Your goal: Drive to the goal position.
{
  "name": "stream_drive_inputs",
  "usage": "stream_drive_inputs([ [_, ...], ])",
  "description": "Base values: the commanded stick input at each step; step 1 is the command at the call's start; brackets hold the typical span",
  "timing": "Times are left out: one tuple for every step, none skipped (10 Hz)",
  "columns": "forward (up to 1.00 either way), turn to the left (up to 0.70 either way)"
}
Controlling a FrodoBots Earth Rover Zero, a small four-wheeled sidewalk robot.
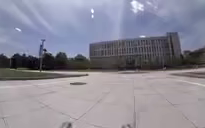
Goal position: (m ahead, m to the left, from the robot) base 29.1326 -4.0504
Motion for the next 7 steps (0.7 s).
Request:
stream_drive_inputs([
  [0.70, -0.26],
  [0.70, 0.00],
  [0.70, 0.00],
  [0.70, 0.00],
  [0.70, 0.00],
  [0.70, 0.00],
  [0.70, 0.00],
])
